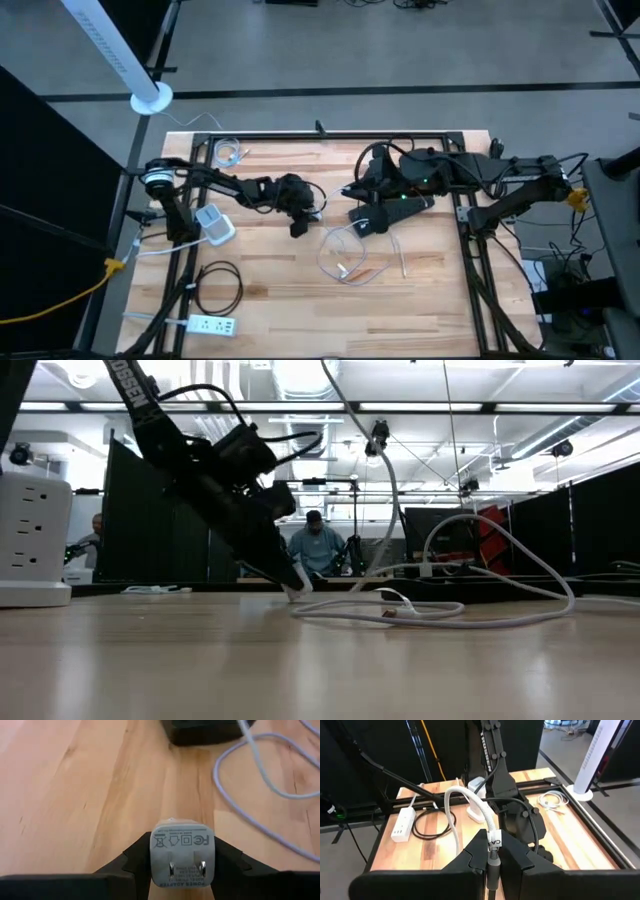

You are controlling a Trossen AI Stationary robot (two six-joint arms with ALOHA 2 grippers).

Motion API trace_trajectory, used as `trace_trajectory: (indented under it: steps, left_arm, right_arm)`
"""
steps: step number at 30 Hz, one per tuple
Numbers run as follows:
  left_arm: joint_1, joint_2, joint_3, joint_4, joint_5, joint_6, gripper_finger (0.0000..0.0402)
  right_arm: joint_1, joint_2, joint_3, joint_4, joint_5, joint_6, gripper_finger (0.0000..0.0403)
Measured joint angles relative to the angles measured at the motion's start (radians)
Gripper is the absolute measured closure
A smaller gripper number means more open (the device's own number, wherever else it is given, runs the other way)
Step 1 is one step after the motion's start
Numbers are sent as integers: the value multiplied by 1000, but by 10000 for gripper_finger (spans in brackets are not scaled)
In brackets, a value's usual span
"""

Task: Insert USB
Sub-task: Insert the top white charger cable into the white charger adapter

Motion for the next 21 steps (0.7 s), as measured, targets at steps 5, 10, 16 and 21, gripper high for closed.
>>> trace_trajectory:
  steps: [5, 10, 16, 21]
  left_arm:
    - [-5, -16, -1, -46, 1, 92, 272]
    - [-5, -46, -5, -85, -3, 124, 272]
    - [-5, -52, -8, -137, -14, 141, 231]
    - [-7, -53, 26, -215, -14, 137, 174]
  right_arm:
    - [0, 0, 0, -7, -1, 3, 389]
    - [0, 0, 0, -20, -2, 2, 389]
    - [0, 0, 0, -28, -3, 3, 389]
    - [0, -1, 0, -29, -4, 6, 389]
